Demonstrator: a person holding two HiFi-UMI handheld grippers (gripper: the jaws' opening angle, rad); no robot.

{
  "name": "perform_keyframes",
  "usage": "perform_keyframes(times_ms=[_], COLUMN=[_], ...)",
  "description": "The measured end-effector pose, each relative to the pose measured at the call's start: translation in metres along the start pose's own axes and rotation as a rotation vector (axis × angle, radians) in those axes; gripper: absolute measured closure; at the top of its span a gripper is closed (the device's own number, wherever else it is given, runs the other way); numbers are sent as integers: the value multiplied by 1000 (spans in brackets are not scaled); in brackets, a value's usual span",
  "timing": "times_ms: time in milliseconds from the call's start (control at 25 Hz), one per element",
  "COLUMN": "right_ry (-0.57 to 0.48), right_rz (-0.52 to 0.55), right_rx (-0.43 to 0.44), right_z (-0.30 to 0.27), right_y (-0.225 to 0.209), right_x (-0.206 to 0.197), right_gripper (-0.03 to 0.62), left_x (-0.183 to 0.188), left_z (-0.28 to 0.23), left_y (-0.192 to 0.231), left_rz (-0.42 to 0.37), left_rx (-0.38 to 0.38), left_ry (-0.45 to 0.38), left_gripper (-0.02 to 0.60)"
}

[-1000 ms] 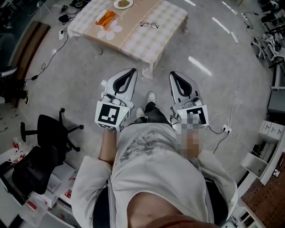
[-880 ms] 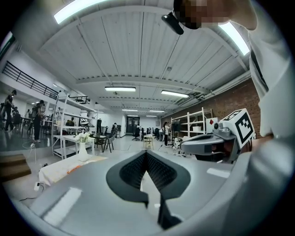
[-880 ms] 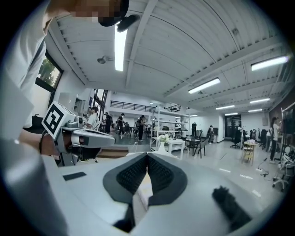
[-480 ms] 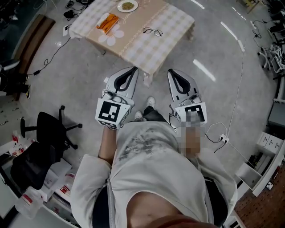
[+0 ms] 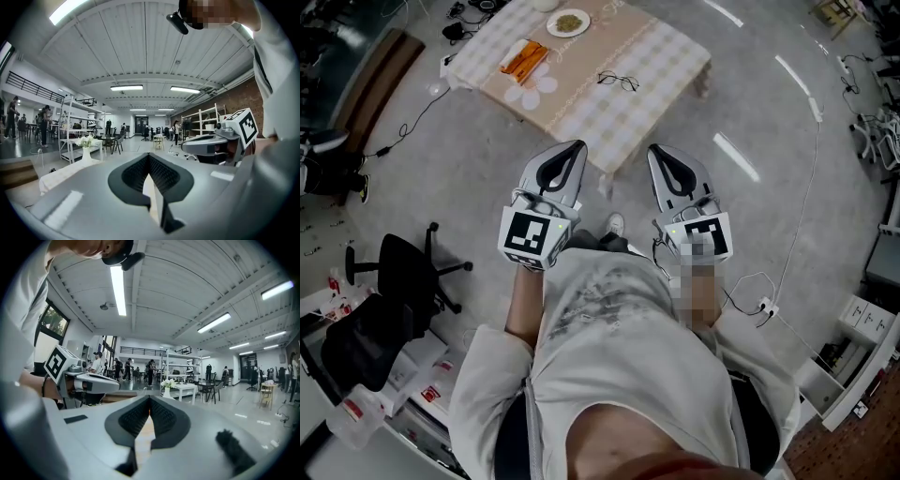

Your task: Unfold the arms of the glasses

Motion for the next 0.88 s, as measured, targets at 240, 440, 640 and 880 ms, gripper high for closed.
perform_keyframes(times_ms=[240, 440, 640, 880], right_ry=[9, 11, 24, 51], right_rz=[-13, -24, -23, -16], right_rx=[19, 15, -2, -30], right_z=[-12, -28, -47, -83], right_y=[-15, -28, -39, -51], right_x=[1, -1, -2, 1], right_gripper=[577, 577, 577, 577], left_x=[1, -5, -13, -24], left_z=[-14, -28, -48, -74], left_y=[7, 18, 36, 68], left_rz=[-6, 0, 0, 18], left_rx=[12, 9, -7, -34], left_ry=[15, 23, 14, 12], left_gripper=[572, 572, 572, 572])
Point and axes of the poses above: the fingertips, and each gripper's own axes: z backward along the fingers, y to its left, x out of its top, the point moved 8 cm from there along z, backward along the fingers, and after that the axes turned 14 degrees about -z, right-handed, at the moved point
